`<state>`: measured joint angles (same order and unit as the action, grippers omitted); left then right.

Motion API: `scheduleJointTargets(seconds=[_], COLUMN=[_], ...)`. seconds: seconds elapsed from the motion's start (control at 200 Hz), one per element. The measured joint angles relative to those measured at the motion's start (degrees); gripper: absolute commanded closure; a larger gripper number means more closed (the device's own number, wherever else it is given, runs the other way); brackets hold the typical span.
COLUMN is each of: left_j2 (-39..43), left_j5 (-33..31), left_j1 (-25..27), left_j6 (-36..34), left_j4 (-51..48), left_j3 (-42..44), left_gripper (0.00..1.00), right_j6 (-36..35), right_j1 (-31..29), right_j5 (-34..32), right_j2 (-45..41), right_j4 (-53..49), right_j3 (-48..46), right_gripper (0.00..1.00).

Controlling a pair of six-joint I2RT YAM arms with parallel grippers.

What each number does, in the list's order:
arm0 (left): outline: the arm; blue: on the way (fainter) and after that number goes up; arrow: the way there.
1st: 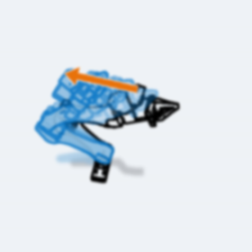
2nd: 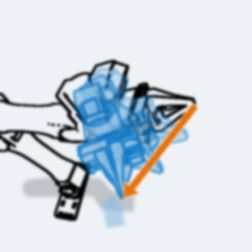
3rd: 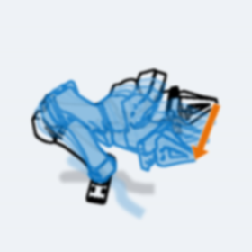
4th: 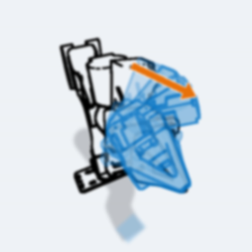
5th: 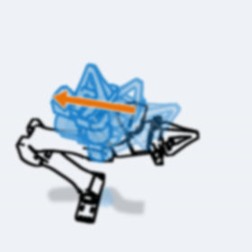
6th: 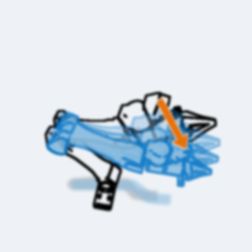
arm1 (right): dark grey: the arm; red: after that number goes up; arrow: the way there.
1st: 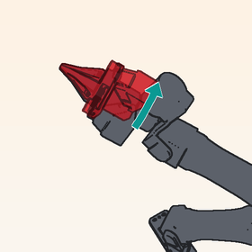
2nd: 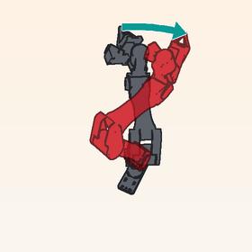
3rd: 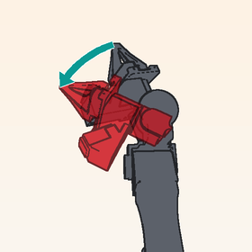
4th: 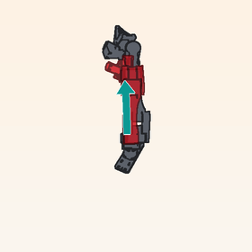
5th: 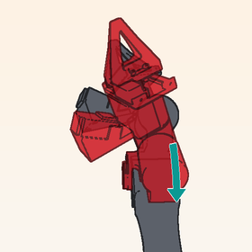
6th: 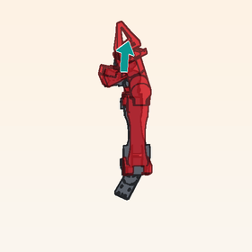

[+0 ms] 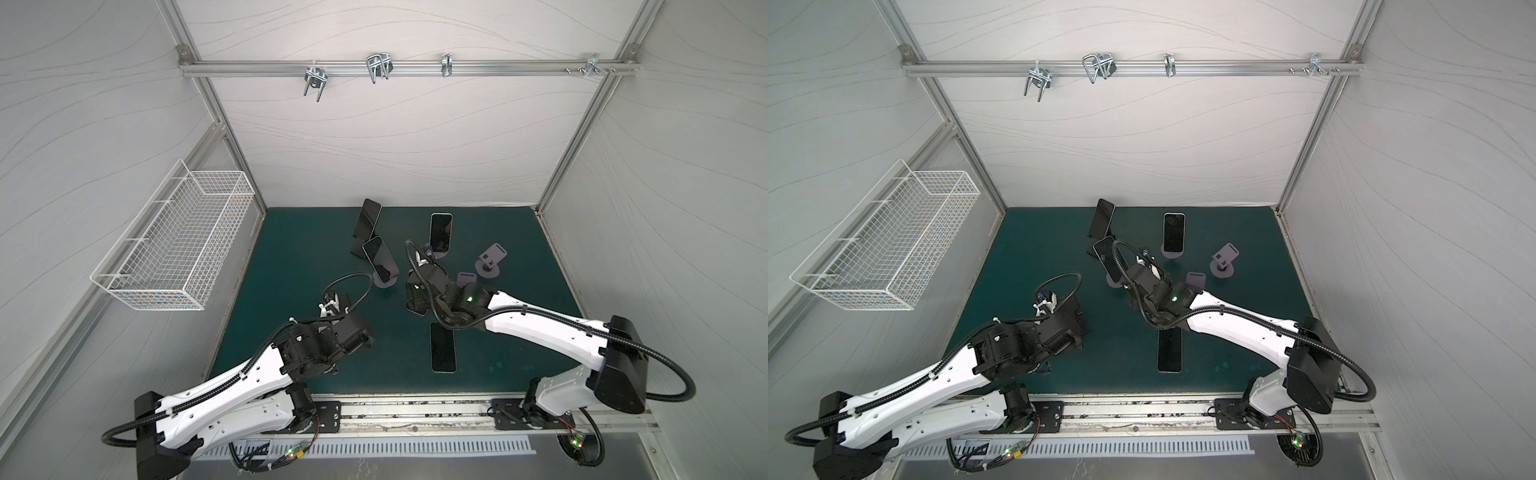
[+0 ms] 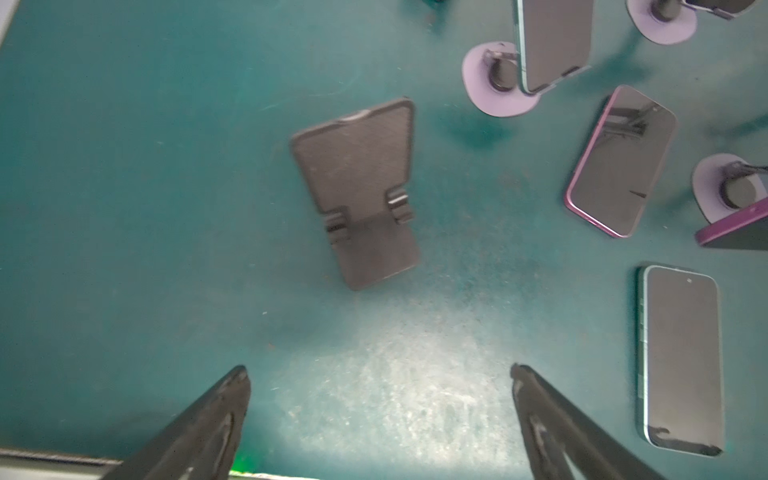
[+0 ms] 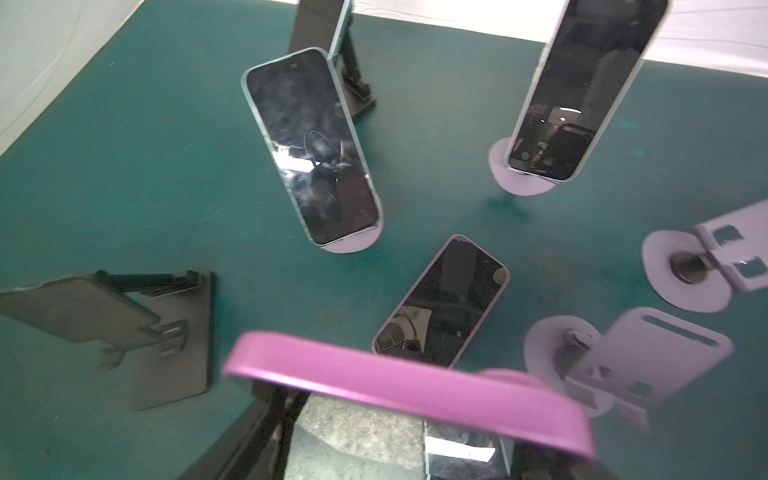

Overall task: Remove the phone from the phone stand
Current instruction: 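Carry the pink phone toward the robot while the left gripper draws back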

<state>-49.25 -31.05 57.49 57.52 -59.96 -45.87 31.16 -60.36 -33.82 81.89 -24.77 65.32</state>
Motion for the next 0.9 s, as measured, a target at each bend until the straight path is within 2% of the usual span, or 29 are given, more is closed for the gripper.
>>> scheduleJointTargets(seconds=[0.655,0.9], left_j2=[-12.0,-16.4], left_j5=[2.6,2.9], left_j1=[3.9,4.8], left_j6=[-4.5,-5.3], left_j4=[11.0,13.0], left_j3=[-5.3,-7.3], left_gripper=[0.01,0.01], right_j6=[2.1,3.0], right_j1=[4.9,6.9], right_j5=[0.5,3.7], right_j2=[-11.4,-14.4], right_j4=[-6.3,-7.7], right_j3=[-4.3,-6.5], right_gripper=[0.4,0.4])
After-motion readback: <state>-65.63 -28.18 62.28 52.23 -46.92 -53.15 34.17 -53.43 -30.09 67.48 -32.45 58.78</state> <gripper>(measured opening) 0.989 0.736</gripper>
